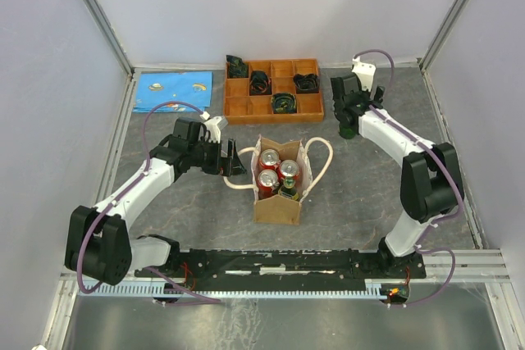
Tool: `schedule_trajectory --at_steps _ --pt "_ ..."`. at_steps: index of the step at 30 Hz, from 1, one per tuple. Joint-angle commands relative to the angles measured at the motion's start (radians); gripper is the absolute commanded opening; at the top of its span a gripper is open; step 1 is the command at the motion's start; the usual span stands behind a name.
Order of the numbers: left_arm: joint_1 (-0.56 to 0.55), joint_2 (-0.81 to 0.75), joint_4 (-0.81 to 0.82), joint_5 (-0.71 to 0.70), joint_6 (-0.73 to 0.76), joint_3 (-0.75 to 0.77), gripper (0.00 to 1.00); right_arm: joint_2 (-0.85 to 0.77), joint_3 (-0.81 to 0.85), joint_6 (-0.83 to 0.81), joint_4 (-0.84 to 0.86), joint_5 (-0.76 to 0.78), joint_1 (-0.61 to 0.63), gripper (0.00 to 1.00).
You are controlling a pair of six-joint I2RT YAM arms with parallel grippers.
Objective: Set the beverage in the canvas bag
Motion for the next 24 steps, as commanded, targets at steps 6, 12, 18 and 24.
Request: schedule_trajectory --at_steps 6,12,18,24 --pt "-0.003 0.0 0.033 0.007 0.023 0.026 0.95 -0.004 -0.065 0.043 0.104 0.013 -0.023 0.88" --pt "-0.003 -0.01 0.046 0.005 0.025 0.009 0.95 -0.031 -0.109 0.031 0.146 -0.022 -0.028 0.25" --pt "-0.003 -0.028 0.053 0.002 0.018 -0.004 0.94 -0.088 -0.143 0.032 0.124 -0.061 -0.028 0.0" --pt "-0.003 -0.043 0.037 -0.001 0.025 0.001 0.94 -0.166 -0.115 0.039 0.072 -0.137 -0.028 0.0"
